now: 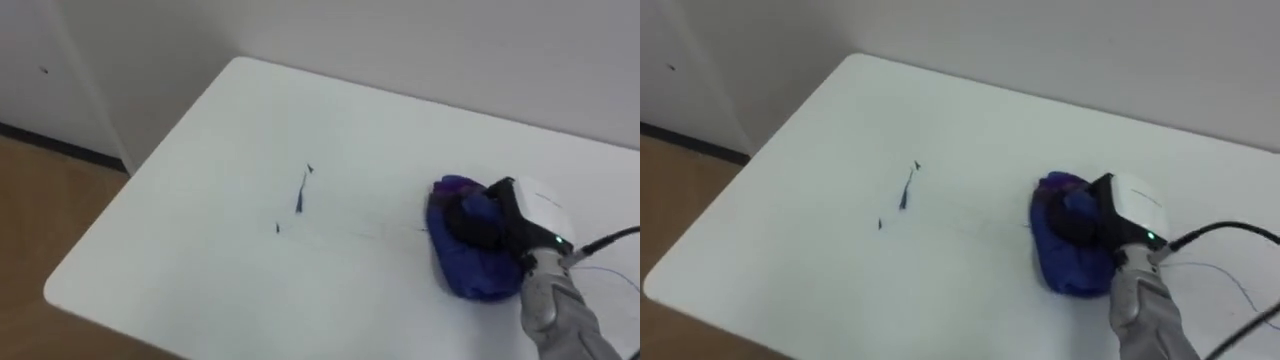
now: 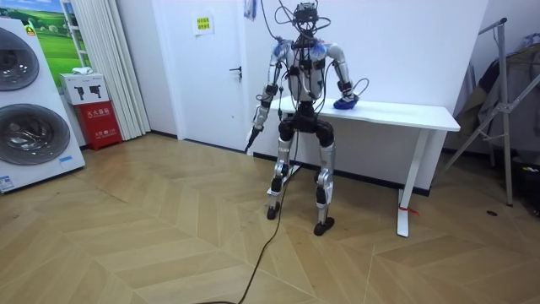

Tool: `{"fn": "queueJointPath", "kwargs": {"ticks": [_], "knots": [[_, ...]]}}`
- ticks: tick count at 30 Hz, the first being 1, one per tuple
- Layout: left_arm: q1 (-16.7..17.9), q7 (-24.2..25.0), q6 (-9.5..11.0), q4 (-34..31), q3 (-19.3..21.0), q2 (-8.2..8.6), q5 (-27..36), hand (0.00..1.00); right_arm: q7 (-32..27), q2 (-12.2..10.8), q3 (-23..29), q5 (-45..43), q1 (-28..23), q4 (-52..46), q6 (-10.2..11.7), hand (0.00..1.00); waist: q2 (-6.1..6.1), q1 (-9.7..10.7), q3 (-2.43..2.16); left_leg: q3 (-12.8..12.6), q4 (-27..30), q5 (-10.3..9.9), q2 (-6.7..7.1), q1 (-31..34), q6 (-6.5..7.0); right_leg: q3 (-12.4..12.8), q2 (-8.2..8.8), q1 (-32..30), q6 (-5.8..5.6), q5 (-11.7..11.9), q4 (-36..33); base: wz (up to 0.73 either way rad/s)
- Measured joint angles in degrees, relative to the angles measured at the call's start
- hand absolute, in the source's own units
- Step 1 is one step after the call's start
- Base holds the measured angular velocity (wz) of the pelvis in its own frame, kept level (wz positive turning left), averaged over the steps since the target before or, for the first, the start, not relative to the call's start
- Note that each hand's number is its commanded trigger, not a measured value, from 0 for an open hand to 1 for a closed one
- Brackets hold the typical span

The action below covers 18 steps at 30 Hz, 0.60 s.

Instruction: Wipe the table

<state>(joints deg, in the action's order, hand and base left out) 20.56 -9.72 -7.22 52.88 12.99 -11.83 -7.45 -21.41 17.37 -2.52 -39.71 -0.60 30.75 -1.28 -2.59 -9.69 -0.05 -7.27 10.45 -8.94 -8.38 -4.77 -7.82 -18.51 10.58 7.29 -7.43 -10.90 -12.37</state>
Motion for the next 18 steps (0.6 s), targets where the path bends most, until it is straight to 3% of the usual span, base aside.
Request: {"fn": "queueJointPath", "kwargs": {"ticks": [4,8,12,13,16,18], "knots": [[2.49,-1.08,-0.03,0.00,0.55,-0.05,-0.02,0.00,-4.05,-0.12,4.26,0.18,-3.84,1.69,0.55,1.00,0.57,2.01,-0.63,-0.04,0.07,-0.04,0.13,-1.09,0.08,-0.56,0.08,1.73,-0.17,0.09,0.72,0.08],[1.29,-1.31,-0.04,-0.01,0.15,0.03,0.07,0.00,-4.10,-0.17,4.80,2.58,-3.44,2.24,-0.16,1.00,0.57,1.87,-0.66,0.34,0.38,0.02,0.15,-0.96,0.17,-0.47,0.05,1.89,-0.16,0.09,0.67,0.01],[-0.19,-2.10,-0.73,-0.05,-2.15,0.30,0.11,0.00,-2.07,-1.80,2.72,3.24,-0.62,1.23,-5.04,1.00,0.70,0.94,-0.65,0.87,0.30,0.02,0.16,-0.99,0.18,0.36,-0.26,1.34,0.05,0.42,0.59,-0.13],[-0.84,-2.52,-1.07,-0.02,-3.24,0.57,0.11,0.00,-0.42,-2.20,0.73,2.89,0.39,-0.56,-7.22,1.00,0.91,-0.55,-0.66,0.98,-0.05,0.01,0.07,-1.15,0.18,1.84,-0.60,0.23,0.31,0.80,0.41,-0.42],[-2.28,-3.28,-1.30,0.01,-4.51,1.61,0.04,0.00,5.20,-2.61,-6.69,-1.99,4.28,-4.95,-10.53,1.00,0.86,-2.73,-0.52,0.59,-0.77,0.01,-0.04,-0.88,0.19,3.97,-0.97,-1.99,0.61,1.47,-0.31,-0.41],[-2.65,-3.78,-1.32,0.03,-5.48,1.69,0.07,0.00,7.80,-4.32,-11.33,-4.11,6.98,-6.29,-10.92,1.00,0.59,-3.77,-0.36,0.23,-0.96,0.01,-0.04,-0.94,0.20,4.31,-0.97,-2.31,0.60,1.47,-0.39,-0.13]]}}
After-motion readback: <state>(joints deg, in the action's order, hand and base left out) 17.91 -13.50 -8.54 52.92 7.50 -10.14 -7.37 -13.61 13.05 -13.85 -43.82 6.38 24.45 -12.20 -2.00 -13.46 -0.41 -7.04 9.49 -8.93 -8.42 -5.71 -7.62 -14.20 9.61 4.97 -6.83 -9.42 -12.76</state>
